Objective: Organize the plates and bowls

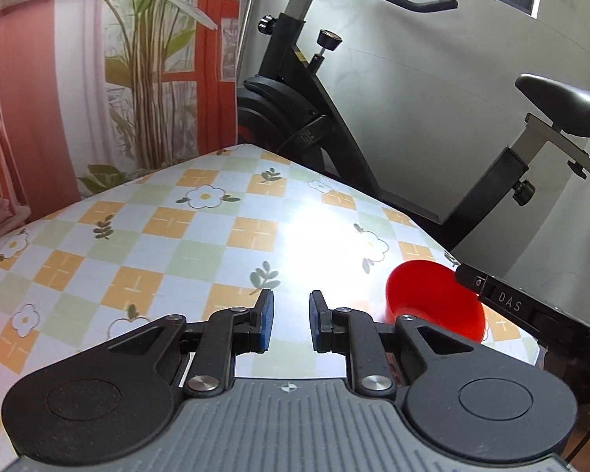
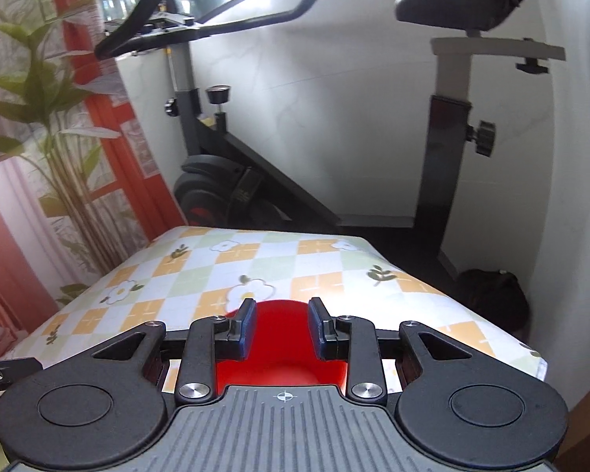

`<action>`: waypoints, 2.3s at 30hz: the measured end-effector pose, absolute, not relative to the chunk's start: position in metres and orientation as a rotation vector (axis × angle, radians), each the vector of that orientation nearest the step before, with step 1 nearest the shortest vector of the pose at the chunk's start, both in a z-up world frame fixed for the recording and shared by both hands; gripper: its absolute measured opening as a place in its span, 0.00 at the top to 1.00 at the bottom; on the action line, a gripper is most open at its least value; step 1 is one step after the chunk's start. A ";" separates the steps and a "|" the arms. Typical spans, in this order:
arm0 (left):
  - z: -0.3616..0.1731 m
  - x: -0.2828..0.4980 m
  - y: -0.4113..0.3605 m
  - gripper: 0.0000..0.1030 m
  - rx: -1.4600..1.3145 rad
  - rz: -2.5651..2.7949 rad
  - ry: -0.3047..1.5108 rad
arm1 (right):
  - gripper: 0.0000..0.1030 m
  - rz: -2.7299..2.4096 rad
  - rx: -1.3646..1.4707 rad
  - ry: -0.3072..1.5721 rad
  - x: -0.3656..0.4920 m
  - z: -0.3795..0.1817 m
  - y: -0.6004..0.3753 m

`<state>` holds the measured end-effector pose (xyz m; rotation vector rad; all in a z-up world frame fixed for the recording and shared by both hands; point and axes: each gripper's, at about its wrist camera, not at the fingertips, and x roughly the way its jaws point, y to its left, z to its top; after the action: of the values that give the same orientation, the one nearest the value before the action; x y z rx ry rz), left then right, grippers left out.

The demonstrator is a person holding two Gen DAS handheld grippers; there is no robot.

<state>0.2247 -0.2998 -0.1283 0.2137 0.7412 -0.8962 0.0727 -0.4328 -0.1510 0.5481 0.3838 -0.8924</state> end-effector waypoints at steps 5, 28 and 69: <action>-0.144 0.222 -0.322 0.80 0.187 -0.960 0.809 | 0.73 -0.948 0.593 0.403 0.058 -0.168 -0.448; -0.175 0.222 -0.354 0.64 0.160 -1.017 0.915 | 0.89 -0.795 0.707 0.434 0.062 -0.186 -0.452; -0.058 0.246 -0.190 0.78 -0.014 -0.782 0.680 | 0.90 -0.320 0.444 0.419 0.178 -0.047 -0.329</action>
<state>0.2457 -0.1905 -0.0576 -0.0139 0.6797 -0.7823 0.1781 -0.3292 -0.0468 0.4442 0.4186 -0.3202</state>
